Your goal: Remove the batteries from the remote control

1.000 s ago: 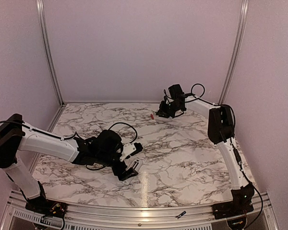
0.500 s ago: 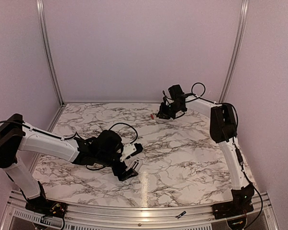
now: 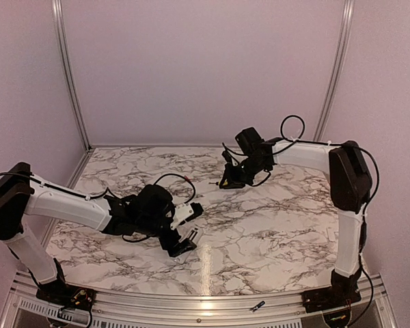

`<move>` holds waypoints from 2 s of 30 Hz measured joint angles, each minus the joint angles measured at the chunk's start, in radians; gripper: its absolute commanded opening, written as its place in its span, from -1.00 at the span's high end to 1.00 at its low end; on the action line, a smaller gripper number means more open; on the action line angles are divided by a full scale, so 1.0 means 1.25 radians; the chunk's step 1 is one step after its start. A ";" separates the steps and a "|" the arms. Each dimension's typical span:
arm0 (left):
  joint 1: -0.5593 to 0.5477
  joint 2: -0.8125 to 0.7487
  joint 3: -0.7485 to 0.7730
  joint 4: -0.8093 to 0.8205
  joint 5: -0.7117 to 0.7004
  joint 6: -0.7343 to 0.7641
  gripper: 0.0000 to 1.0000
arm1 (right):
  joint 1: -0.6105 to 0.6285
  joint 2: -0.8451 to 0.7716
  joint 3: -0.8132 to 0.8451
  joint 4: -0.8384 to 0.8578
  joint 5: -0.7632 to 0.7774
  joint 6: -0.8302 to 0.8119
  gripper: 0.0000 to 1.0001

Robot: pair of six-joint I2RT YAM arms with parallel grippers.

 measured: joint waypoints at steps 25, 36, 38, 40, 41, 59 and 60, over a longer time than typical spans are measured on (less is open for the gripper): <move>0.115 -0.316 -0.125 0.044 -0.284 -0.019 -0.98 | 0.158 -0.478 -0.642 0.384 0.281 -0.034 1.00; 0.144 -0.392 -0.164 0.044 -0.369 -0.073 -0.98 | 0.244 -0.458 -0.762 0.524 0.374 0.025 1.00; 0.144 -0.398 -0.164 0.044 -0.370 -0.085 -0.98 | 0.249 -0.450 -0.782 0.540 0.378 0.033 1.00; 0.144 -0.404 -0.168 0.044 -0.372 -0.095 -0.98 | 0.253 -0.439 -0.799 0.551 0.380 0.040 1.00; 0.144 -0.409 -0.172 0.044 -0.372 -0.100 -0.98 | 0.254 -0.432 -0.805 0.555 0.381 0.043 1.00; 0.144 -0.476 -0.236 0.036 -0.378 -0.186 -0.98 | 0.257 -0.421 -0.836 0.578 0.381 0.086 0.53; 0.144 -0.477 -0.236 0.036 -0.379 -0.187 -0.98 | 0.257 -0.421 -0.835 0.564 0.382 0.086 0.47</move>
